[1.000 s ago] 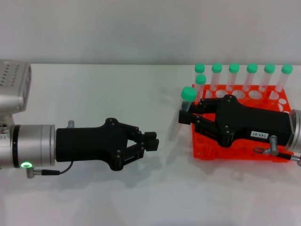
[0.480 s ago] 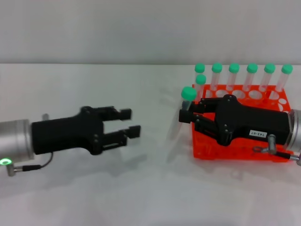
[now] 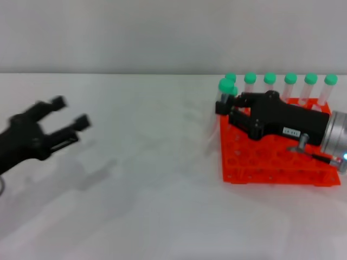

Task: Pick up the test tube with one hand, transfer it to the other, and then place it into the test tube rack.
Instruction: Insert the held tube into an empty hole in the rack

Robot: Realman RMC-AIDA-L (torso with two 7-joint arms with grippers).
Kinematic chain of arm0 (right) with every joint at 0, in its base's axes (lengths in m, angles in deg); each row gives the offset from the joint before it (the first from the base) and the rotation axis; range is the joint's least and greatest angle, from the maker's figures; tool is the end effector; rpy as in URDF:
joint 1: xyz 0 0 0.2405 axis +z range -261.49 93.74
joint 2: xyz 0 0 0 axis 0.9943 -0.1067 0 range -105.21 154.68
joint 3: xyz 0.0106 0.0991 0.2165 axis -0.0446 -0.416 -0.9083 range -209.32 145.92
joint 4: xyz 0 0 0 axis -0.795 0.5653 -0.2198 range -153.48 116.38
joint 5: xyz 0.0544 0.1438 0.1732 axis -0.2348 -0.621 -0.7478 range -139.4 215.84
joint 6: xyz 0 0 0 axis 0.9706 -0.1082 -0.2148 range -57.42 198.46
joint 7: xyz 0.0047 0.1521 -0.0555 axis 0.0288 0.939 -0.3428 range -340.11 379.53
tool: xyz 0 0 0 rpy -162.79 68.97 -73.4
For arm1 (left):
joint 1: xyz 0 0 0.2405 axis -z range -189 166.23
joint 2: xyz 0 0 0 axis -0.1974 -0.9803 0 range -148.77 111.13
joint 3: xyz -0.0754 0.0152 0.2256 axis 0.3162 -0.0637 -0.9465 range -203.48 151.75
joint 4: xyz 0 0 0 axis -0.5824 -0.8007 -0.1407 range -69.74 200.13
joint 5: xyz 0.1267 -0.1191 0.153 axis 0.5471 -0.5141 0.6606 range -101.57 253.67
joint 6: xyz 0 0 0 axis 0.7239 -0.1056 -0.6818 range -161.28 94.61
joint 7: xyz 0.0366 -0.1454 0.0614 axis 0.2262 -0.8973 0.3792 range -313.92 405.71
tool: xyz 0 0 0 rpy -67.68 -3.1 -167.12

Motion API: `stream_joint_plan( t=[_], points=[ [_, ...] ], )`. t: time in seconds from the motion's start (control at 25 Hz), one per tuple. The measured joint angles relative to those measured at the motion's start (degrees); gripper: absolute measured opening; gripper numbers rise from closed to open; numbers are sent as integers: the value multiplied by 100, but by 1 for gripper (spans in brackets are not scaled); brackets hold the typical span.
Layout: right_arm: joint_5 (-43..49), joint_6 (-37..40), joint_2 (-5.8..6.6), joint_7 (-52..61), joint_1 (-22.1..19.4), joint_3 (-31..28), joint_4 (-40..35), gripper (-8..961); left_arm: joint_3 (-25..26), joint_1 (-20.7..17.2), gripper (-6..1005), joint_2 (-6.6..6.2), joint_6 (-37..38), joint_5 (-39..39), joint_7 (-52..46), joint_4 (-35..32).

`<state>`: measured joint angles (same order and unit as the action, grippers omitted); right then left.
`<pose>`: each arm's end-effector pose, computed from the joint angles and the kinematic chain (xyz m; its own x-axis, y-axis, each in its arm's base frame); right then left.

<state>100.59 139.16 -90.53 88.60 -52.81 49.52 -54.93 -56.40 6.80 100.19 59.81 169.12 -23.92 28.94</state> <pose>0.1710 0.3907 -0.0311 0.7118 -0.1097 -0.6938 -0.3806 -0.8904 -0.2497 -0.3000 0.3117 0.0575 0.5760 0.1350 0.8062 0.6226 -0.7116 -0.3256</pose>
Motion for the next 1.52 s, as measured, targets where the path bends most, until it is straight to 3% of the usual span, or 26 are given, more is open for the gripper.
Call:
stream_joint_plan(
  t=[0.28,0.64,1.52],
  points=[
    [-125,-1023,-17,-450,42,-2,2,197,524,-361,892,3,-71,-673,1062,873],
    [-125,-1503,4,-620,153,-141,14,196,735,-597,892,7,-136,-878,1414,1198],
    [-69,-2027,-7,-771,243,-150,260,196,752,-402,892,-10,-210,-888,1426,1210]
  ],
)
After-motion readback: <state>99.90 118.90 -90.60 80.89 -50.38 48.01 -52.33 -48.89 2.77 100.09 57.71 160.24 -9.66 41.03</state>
